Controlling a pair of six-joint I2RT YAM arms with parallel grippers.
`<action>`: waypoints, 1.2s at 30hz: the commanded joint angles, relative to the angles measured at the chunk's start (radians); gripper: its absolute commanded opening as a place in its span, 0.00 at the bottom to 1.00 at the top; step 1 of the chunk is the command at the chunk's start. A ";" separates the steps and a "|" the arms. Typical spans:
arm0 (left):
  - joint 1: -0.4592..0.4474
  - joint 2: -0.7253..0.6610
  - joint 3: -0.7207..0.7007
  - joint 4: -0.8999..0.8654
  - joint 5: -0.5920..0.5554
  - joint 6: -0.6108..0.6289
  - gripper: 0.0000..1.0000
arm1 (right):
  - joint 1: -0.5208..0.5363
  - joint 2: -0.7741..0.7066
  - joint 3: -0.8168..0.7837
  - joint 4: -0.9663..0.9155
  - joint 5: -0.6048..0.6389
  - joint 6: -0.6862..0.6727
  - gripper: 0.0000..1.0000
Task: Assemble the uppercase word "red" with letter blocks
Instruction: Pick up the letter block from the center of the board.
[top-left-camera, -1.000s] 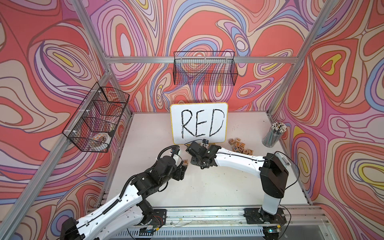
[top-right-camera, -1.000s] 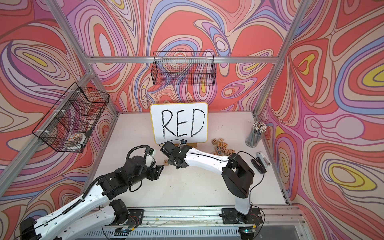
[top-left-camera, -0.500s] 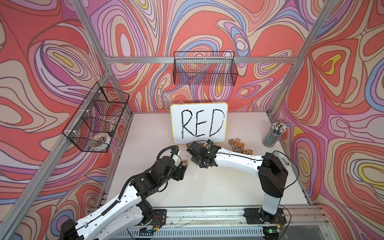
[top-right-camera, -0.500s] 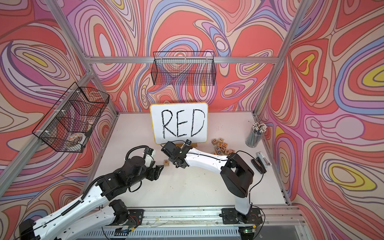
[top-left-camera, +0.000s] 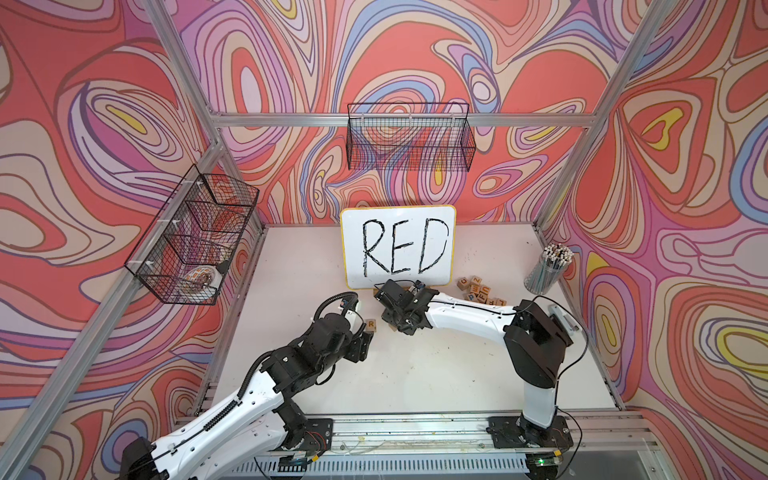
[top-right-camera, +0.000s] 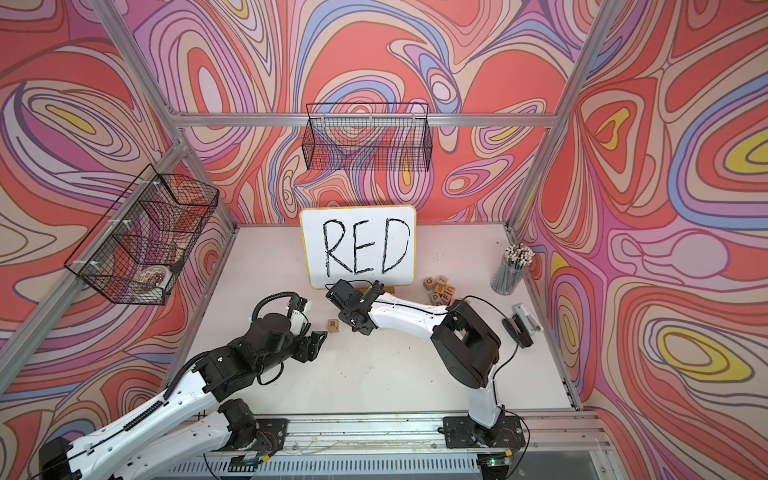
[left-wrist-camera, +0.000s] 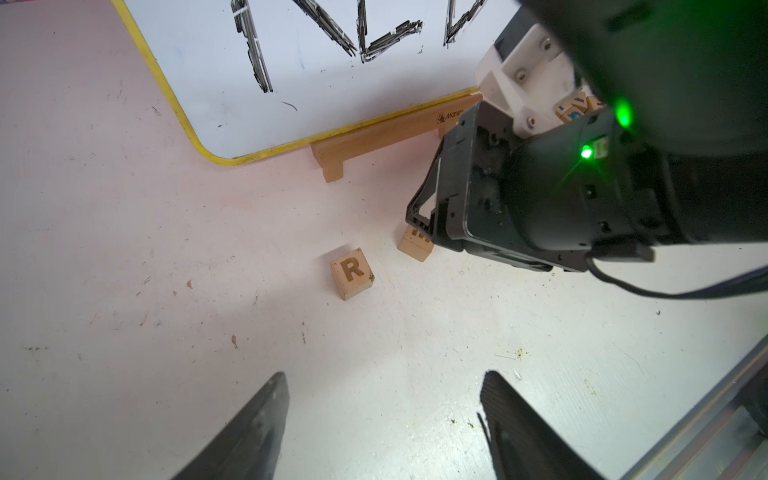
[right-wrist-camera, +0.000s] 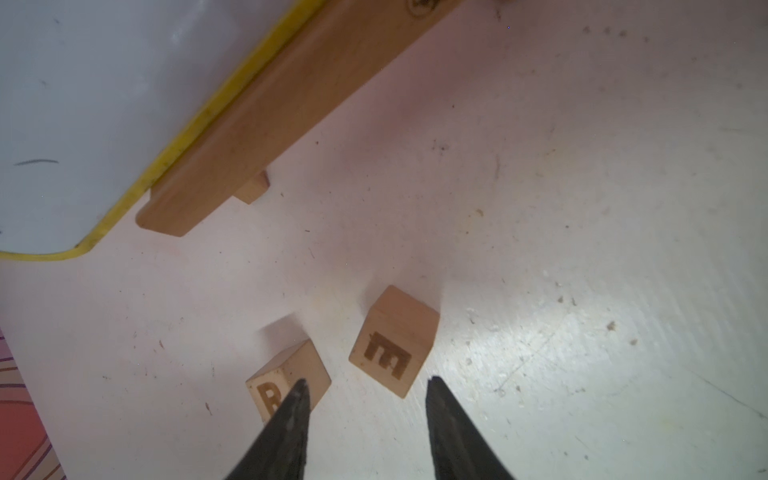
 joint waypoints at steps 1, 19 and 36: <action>-0.005 -0.005 -0.012 -0.005 -0.016 -0.006 0.76 | -0.005 0.036 0.008 0.004 -0.022 0.005 0.48; -0.005 0.010 -0.016 0.004 -0.021 -0.003 0.76 | -0.023 0.076 0.004 0.015 -0.044 0.000 0.47; -0.004 0.030 -0.011 0.015 -0.019 0.006 0.76 | -0.025 0.093 0.004 0.008 -0.057 -0.075 0.37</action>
